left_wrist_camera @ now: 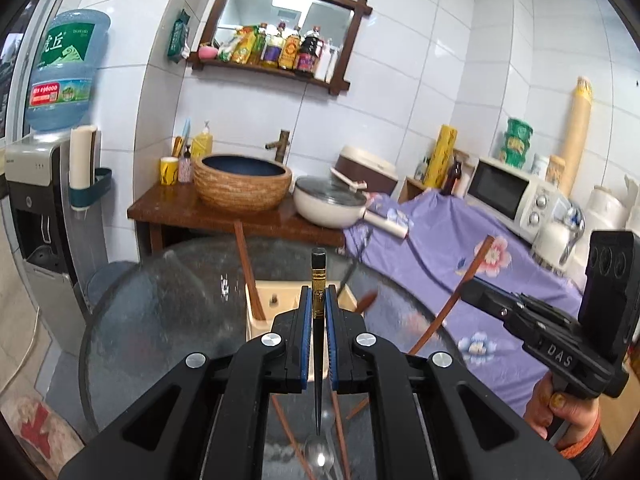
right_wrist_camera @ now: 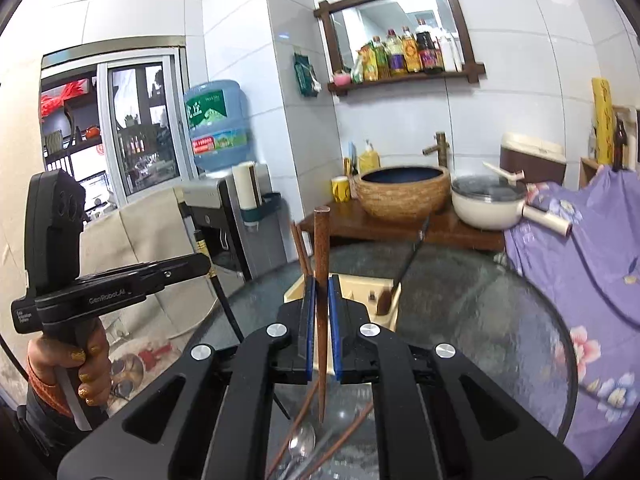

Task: Organize utensils
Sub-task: 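Lift both chopsticks and lower them into the cream holder, then open both grippers and withdraw them from the holder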

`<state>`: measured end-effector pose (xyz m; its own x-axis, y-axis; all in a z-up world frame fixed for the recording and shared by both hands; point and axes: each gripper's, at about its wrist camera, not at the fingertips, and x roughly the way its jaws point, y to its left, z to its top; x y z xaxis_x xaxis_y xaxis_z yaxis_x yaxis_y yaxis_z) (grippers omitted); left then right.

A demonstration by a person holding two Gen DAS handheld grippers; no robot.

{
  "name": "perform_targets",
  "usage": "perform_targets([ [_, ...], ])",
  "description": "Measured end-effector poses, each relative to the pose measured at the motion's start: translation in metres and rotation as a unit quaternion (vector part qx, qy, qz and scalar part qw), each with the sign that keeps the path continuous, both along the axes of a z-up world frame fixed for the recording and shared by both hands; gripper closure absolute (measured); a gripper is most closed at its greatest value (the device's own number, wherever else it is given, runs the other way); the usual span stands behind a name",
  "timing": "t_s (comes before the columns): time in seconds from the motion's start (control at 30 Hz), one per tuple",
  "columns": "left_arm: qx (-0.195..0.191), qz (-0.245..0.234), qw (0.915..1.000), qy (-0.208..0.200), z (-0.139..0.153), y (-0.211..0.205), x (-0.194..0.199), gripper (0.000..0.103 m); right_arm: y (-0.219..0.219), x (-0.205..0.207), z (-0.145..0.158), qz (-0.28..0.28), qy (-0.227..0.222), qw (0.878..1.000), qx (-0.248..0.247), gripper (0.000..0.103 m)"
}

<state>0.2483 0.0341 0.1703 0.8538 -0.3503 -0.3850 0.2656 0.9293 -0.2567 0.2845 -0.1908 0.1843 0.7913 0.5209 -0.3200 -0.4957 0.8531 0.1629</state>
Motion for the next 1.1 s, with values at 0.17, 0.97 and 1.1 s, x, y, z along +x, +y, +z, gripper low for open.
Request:
perform_targets([
  [0.17,-0.019,0.017,0.9993,-0.026,0.047,0.010,0.020,0.096,0.011,0.023,0.043,-0.012,-0.029,0.999,0.002,0.096],
  [0.97,0.015,0.083,0.9956,0.041,-0.029,-0.007,0.114,0.096,0.041,0.126,-0.035,-0.076,0.040,0.996,-0.022,0.096],
  [1.1,0.020,0.080,0.9948,0.060,-0.047,-0.009,0.119,0.096,0.040,0.130,-0.048,-0.078,0.051,0.995,-0.022,0.096],
])
